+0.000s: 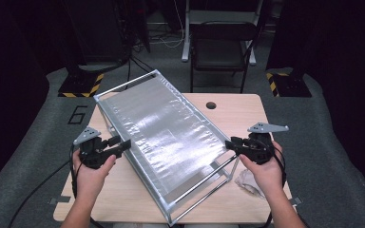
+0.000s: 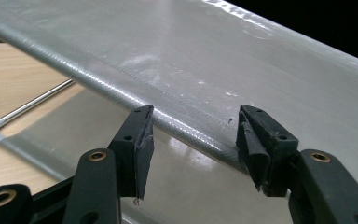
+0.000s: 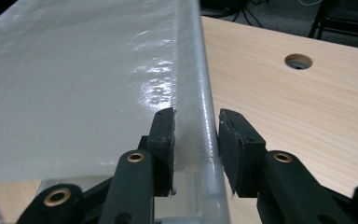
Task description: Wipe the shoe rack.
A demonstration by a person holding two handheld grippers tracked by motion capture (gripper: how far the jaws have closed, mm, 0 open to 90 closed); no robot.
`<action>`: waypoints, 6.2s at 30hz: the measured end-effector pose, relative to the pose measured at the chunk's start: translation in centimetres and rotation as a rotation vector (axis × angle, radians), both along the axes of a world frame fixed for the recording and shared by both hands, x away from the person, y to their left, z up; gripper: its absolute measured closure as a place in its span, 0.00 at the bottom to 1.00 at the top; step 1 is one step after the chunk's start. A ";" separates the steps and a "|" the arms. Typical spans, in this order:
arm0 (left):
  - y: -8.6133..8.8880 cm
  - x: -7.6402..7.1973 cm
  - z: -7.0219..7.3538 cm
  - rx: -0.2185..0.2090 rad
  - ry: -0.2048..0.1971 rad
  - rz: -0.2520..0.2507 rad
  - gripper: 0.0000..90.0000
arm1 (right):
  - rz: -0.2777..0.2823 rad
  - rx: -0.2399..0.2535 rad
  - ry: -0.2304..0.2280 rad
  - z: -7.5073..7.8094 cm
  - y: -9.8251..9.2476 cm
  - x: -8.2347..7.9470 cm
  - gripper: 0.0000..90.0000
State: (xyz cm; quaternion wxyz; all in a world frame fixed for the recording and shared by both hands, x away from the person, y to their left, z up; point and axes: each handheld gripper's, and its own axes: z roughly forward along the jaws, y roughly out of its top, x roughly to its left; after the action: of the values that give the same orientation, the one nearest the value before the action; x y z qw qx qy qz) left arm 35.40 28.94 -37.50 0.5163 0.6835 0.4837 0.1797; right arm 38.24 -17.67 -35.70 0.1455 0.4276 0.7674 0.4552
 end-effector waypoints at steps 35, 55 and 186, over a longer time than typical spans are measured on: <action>1.8 1.7 1.1 0.078 -0.028 0.078 0.43 | -0.010 0.116 -0.004 0.4 -1.8 -4.3 0.57; 1.9 1.2 0.1 0.036 0.004 0.096 0.41 | -0.044 0.106 0.003 -0.2 -1.1 -3.2 0.55; -3.8 -3.5 0.0 0.145 -0.119 -0.183 0.33 | -0.041 0.140 0.115 -1.0 -0.4 -0.2 0.53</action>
State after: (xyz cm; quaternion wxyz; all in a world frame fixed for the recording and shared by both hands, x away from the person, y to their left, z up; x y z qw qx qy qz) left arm 31.90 25.17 -37.53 0.5077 0.7484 0.3735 0.2065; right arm 37.99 -18.08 -36.73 0.0805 0.4777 0.7318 0.4794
